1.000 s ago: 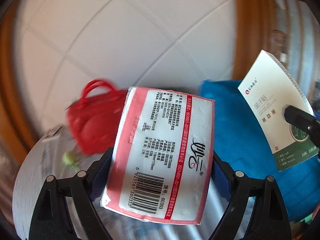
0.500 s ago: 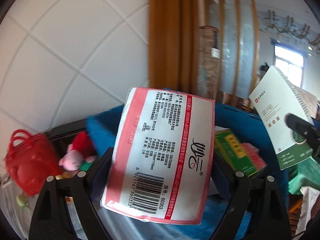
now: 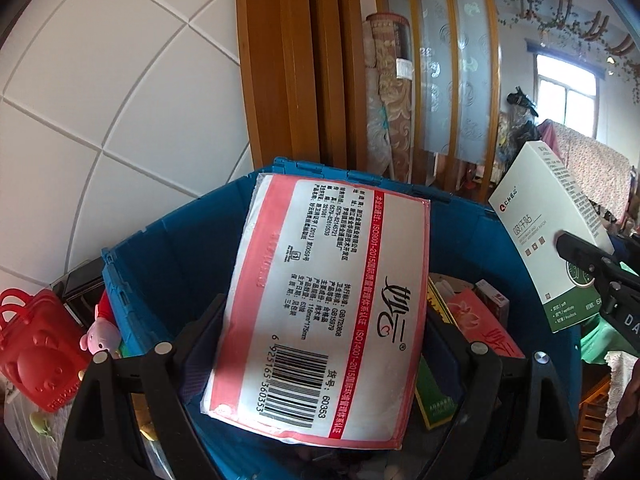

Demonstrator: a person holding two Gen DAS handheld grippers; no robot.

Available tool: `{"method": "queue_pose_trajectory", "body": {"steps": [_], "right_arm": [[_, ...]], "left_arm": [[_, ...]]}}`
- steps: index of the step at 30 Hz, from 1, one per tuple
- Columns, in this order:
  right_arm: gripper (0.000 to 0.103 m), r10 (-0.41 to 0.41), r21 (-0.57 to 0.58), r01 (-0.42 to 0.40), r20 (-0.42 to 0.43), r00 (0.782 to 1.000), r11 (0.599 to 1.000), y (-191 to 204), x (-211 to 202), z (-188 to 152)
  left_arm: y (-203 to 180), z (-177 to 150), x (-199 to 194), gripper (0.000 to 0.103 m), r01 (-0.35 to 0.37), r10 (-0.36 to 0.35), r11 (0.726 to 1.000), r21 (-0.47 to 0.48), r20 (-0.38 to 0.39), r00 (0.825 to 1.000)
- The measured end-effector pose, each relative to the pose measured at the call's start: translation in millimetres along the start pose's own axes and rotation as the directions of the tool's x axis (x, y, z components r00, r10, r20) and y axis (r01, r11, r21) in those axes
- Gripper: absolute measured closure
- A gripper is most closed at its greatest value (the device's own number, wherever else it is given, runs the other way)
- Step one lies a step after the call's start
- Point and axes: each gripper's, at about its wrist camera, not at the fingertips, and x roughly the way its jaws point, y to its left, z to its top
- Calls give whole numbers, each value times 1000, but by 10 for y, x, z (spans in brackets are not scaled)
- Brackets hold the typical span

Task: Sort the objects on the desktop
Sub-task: 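Carry the tissue pack and white box over the crate and release both, then return both tools from the crate to the items on the bed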

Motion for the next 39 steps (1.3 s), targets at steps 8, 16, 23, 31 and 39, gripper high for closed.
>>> {"method": "queue_pose_trajectory", "body": {"steps": [8, 16, 23, 31, 39], "right_arm": [[69, 24, -22, -26, -58, 998, 999, -114, 305, -73], [69, 23, -29, -26, -96, 995, 999, -196, 482, -83], [63, 34, -30, -39, -137, 990, 999, -222, 582, -117], [0, 41, -25, -45, -132, 990, 999, -157, 467, -199], [0, 19, -30, -23, -125, 992, 999, -46, 138, -237]], "left_arm": [[-171, 65, 120, 14, -34, 35, 999, 14, -18, 999], [-217, 88, 187, 11, -25, 26, 999, 20, -48, 998], [-230, 58, 118, 11, -23, 24, 1000, 22, -46, 999], [-192, -43, -48, 10, -7, 8, 1000, 21, -30, 1000], [-95, -216, -320, 10, 9, -9, 1000, 25, 1, 1000]]}}
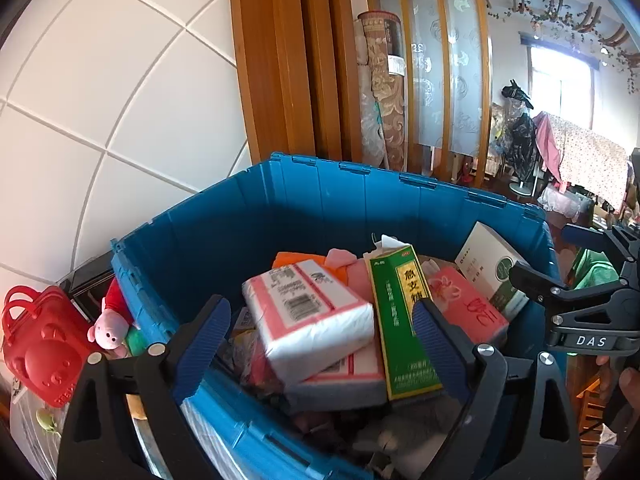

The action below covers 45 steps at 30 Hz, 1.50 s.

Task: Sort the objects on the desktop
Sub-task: 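Return both tools from the crate to the items on the bed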

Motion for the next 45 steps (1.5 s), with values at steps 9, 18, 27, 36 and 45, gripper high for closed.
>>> {"method": "queue_pose_trajectory", "body": {"steps": [9, 18, 27, 36, 45], "right_arm": [[0, -14, -23, 14, 6, 1000, 1000, 394, -404, -98], [0, -5, -49, 7, 37, 999, 999, 966, -813, -187], [0, 30, -66, -27, 49, 998, 997, 1520, -1003, -235], [0, 126, -112, -122, 27, 992, 986, 2296, -915, -260], [0, 231, -182, -234, -38, 972, 955, 3121, -425, -165]], "left_arm": [[280, -276, -367, 10, 30, -29, 1000, -8, 55, 998], [728, -599, -702, 10, 19, -17, 999, -43, 56, 998], [1311, -927, -935, 10, 2, 1, 994, -107, 26, 1000], [2184, -1457, -1008, 10, -120, 113, 972, -200, -50, 992], [3502, -2232, -879, 10, -384, 325, 872, -304, -227, 918]]}}
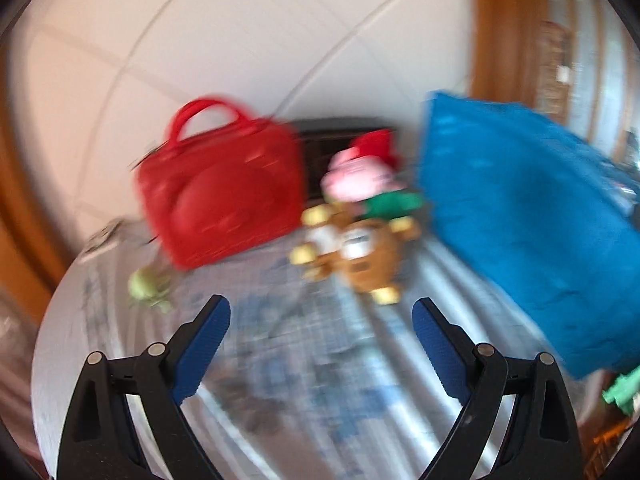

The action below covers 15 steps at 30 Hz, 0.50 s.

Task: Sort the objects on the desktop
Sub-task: 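Return both tools from the crate to the items on the bed, then grasp the green plush ball with the left gripper while the right grasps the pink pig plush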

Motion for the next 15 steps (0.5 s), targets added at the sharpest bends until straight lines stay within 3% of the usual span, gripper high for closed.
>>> {"method": "queue_pose_trajectory", "body": {"steps": [4, 8, 11, 15], "right_arm": [[0, 49, -2, -50, -38, 998, 999, 218, 416, 104], [0, 91, 10, -90, -95, 991, 996, 393, 865, 142], [0, 113, 14, -112, -145, 983, 994, 532, 1240, 154], [0, 119, 14, -118, -195, 974, 993, 678, 1642, 163]], "left_arm": [[736, -138, 432, 10, -131, 125, 988, -80, -77, 989], [1485, -303, 906, 10, -259, 235, 956, -139, -169, 957], [1949, -360, 1258, 10, -323, 284, 932, -166, -219, 933], [2375, -339, 1730, 10, -357, 306, 916, -183, -254, 917]]}}
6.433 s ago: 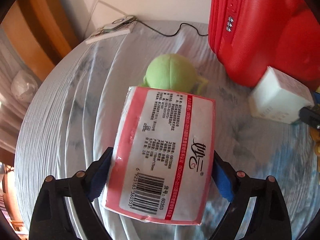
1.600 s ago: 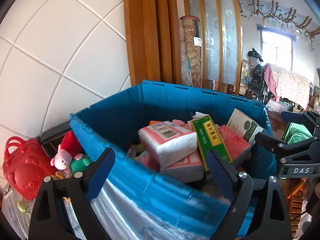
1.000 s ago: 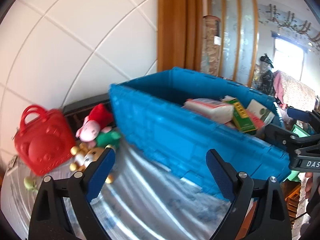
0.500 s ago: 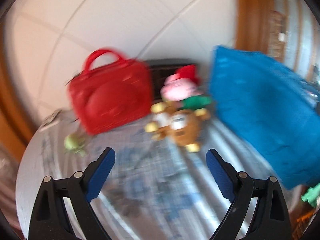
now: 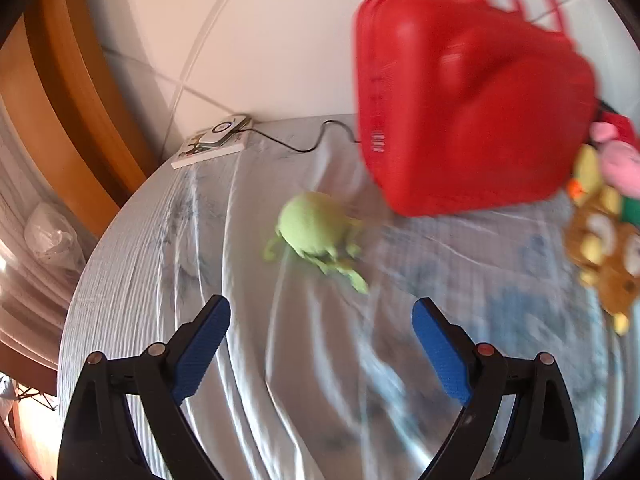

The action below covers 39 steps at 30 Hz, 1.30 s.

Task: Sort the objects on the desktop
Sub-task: 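Grasp the green plush ball with the left gripper while the right grasps the pink pig plush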

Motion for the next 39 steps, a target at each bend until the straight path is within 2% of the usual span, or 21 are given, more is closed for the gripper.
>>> {"method": "queue_pose_trajectory", "body": {"steps": [5, 8, 13, 14, 15, 16, 20, 22, 27, 32, 37, 39], "right_arm": [[0, 7, 5, -7, -58, 998, 1000, 93, 499, 76], [0, -5, -5, 5, -89, 996, 1000, 133, 731, 100], [0, -22, -27, 19, -127, 992, 999, 145, 1027, 129], [0, -22, -27, 19, -133, 991, 999, 143, 1079, 139], [0, -20, -24, 17, -138, 990, 1000, 139, 1128, 150], [0, -13, -19, 11, -144, 990, 1000, 137, 1184, 169], [0, -5, -21, 2, -153, 988, 1000, 207, 1377, 249], [0, 11, -23, -15, -158, 987, 1000, 274, 1471, 285], [0, 70, 1, -71, -165, 984, 998, 419, 1639, 375], [0, 102, 18, -101, -99, 990, 995, 455, 1563, 583], [0, 127, 14, -127, -21, 992, 992, 440, 1482, 907], [0, 147, 26, -146, -16, 989, 989, 433, 1513, 1024]], "left_arm": [[-3, 289, 658, 10, -26, 26, 999, 25, -29, 999], [9, 418, 932, 10, -52, 52, 999, 10, -34, 998], [21, 479, 1323, 10, -51, 51, 999, 12, -94, 994], [45, 462, 1382, 21, -39, 39, 999, 4, -115, 993], [59, 450, 1399, 26, -19, 18, 1000, -5, -123, 992], [89, 443, 1379, 35, 14, -18, 999, -31, -114, 993], [95, 381, 1323, 40, 13, -17, 999, -37, -117, 993], [58, 298, 1206, 40, 11, -14, 999, -31, -113, 993], [-33, 55, 755, 40, 69, -73, 996, -48, -91, 993], [-245, -112, 447, 40, 86, -86, 996, 3, -73, 994], [-427, -23, 334, 40, 122, -121, 992, 28, -38, 992], [-497, 79, 312, 40, 143, -142, 990, 20, -26, 990]]}}
